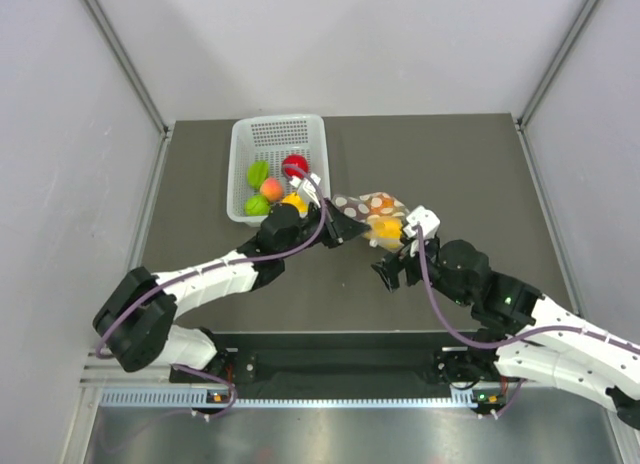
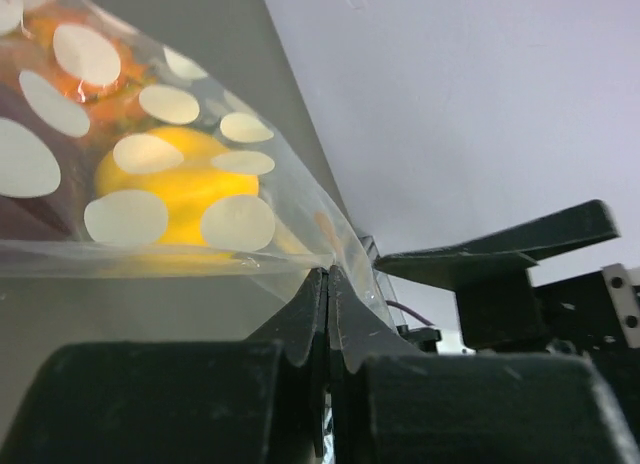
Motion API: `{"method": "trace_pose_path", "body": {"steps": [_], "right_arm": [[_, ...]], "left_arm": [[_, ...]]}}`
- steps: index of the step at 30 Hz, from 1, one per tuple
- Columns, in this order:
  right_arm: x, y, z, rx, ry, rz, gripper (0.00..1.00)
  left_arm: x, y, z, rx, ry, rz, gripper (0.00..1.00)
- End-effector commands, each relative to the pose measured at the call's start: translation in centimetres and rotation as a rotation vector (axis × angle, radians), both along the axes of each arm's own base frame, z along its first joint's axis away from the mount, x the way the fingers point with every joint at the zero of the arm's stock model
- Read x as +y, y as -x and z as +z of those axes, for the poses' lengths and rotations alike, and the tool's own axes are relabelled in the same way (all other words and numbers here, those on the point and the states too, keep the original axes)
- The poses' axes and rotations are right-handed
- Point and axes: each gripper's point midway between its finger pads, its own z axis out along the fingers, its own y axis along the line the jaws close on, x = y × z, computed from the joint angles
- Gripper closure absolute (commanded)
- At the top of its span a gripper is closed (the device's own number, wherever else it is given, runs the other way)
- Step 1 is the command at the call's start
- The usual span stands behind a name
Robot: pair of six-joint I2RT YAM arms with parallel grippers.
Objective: Open the zip-top bag and remove the fake food
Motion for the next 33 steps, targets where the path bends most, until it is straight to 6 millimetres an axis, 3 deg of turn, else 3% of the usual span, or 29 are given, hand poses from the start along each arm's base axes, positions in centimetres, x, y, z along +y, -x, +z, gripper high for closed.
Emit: {"method": "trace_pose_path", "body": {"steps": [1, 10, 17, 25, 26, 27, 33], "right_arm": [[-0.3, -1.7, -0.2, -0.073, 0.059, -0.082, 0.13], [0.1, -3.7, -0.7, -0.197, 0.110, -0.132, 0.15], [0.6, -3.8, 0.6, -0.275, 0.049, -0.112, 0.53], [2.0, -3.0, 2.4, -0.318, -0.013, -0.026, 0.79], [2.1, -3.0, 2.6, -0.322, -0.019, -0.019, 0.92], [2.3, -2.9, 2.9, -0.328, -0.031, -0.013, 0.98], [2.7, -2.3, 3.6, -0.330, -0.048, 0.034, 1.00]], "left_arm": [[0.1, 0.7, 6.2, -0.101, 0.104, -0.037, 1.00], [1.1, 1.9, 6.9, -0.097, 0.078, -0.059, 1.00], [1.5, 3.0, 5.9, -0.066, 0.064, -0.094, 1.00], [1.3, 4.1, 6.1, -0.061, 0.074, -0.154, 1.00], [1.1, 4.2, 6.1, -0.062, 0.072, -0.168, 1.00], [1.1, 4.3, 6.3, -0.066, 0.075, -0.175, 1.00], [1.1, 4.4, 6.0, -0.105, 0.027, -0.212, 0.98]]}}
